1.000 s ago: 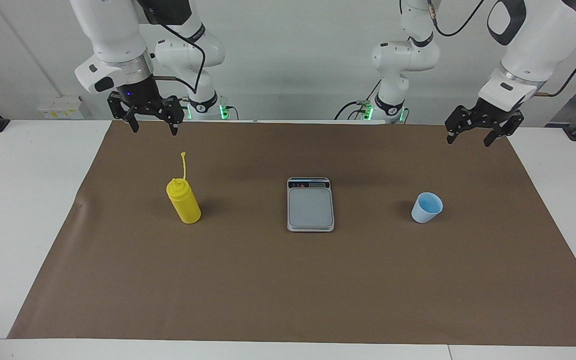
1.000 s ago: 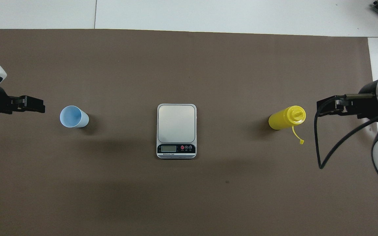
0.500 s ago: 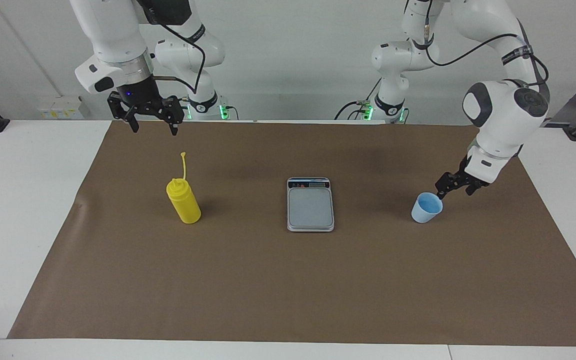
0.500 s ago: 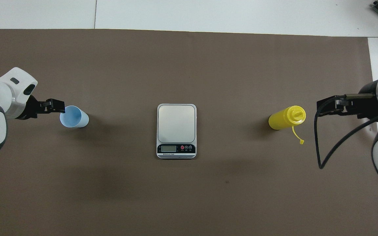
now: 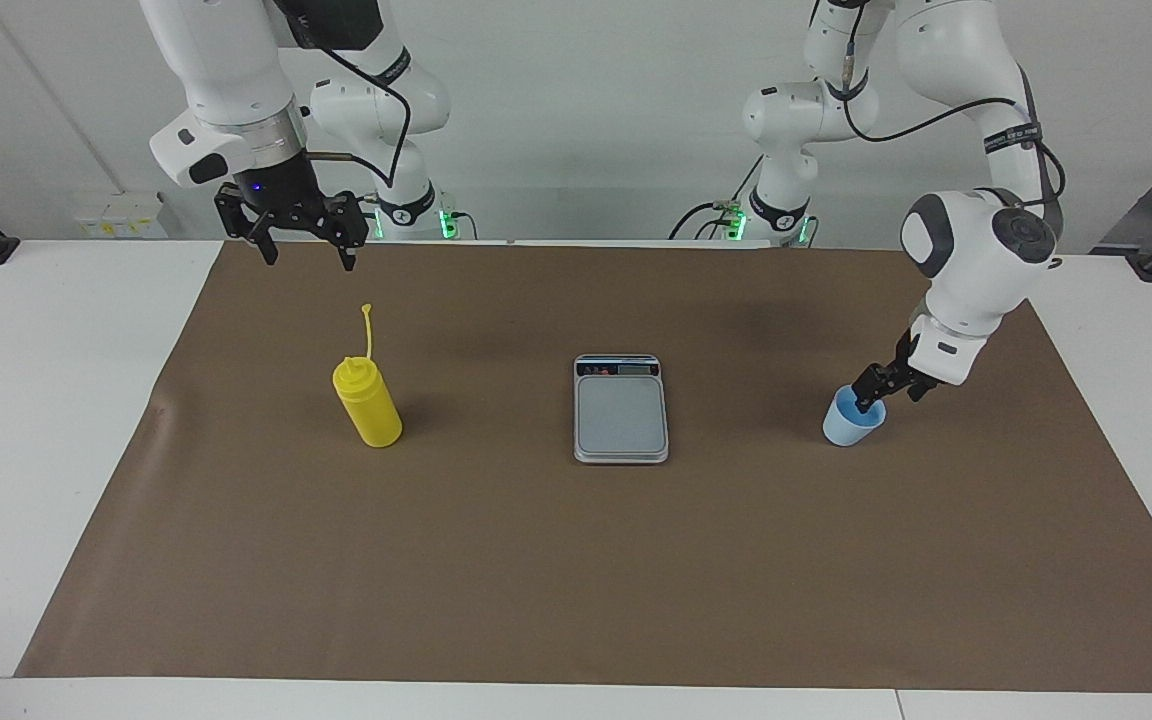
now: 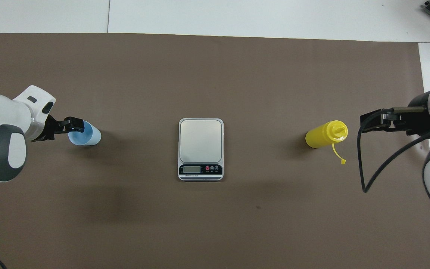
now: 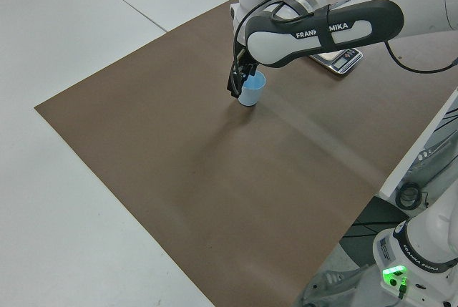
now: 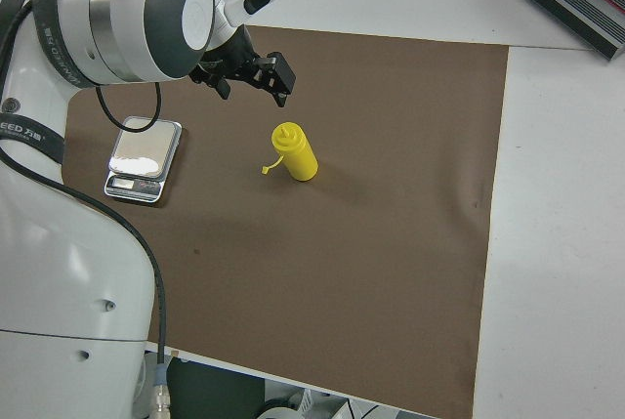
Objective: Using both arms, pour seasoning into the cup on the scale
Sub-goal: 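Grasp the light blue cup with the left gripper and lift, then carry the blue cup with the left gripper onto the scale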
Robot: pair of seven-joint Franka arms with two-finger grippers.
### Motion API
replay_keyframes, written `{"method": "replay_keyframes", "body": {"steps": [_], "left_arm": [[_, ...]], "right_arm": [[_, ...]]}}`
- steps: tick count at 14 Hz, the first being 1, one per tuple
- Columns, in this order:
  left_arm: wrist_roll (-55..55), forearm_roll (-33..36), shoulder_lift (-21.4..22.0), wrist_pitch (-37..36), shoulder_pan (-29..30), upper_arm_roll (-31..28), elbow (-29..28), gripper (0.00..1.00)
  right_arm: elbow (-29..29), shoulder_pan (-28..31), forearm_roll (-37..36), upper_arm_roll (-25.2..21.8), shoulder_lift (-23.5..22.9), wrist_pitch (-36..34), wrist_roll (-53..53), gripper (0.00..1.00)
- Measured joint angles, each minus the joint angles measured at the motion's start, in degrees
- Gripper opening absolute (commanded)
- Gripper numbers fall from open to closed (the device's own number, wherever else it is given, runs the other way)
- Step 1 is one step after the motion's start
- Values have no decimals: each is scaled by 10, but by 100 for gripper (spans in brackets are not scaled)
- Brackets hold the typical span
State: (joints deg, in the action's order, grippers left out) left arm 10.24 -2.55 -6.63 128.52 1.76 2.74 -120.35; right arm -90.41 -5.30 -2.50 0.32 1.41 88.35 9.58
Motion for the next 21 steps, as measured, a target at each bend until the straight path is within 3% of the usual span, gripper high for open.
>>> {"method": "replay_keyframes", "body": {"steps": [1, 2, 5, 6, 14, 21], "left_arm": [[0, 0, -2, 1, 0, 0, -4, 100], [0, 0, -3, 6, 0, 0, -12, 92], [3, 0, -7, 37, 0, 0, -32, 8], [3, 0, -9, 41, 0, 0, -32, 0], [-38, -3, -10, 23, 0, 3, -12, 0], [-7, -28, -9, -184, -29, 19, 183, 0]], "right_arm": [[0, 0, 0, 0, 0, 0, 0, 100], [0, 0, 0, 0, 0, 0, 0, 100], [0, 0, 0, 0, 0, 0, 0, 100], [0, 0, 0, 0, 0, 0, 0, 100], [0, 0, 0, 0, 0, 0, 0, 100], [0, 0, 0, 0, 0, 0, 0, 100]]}}
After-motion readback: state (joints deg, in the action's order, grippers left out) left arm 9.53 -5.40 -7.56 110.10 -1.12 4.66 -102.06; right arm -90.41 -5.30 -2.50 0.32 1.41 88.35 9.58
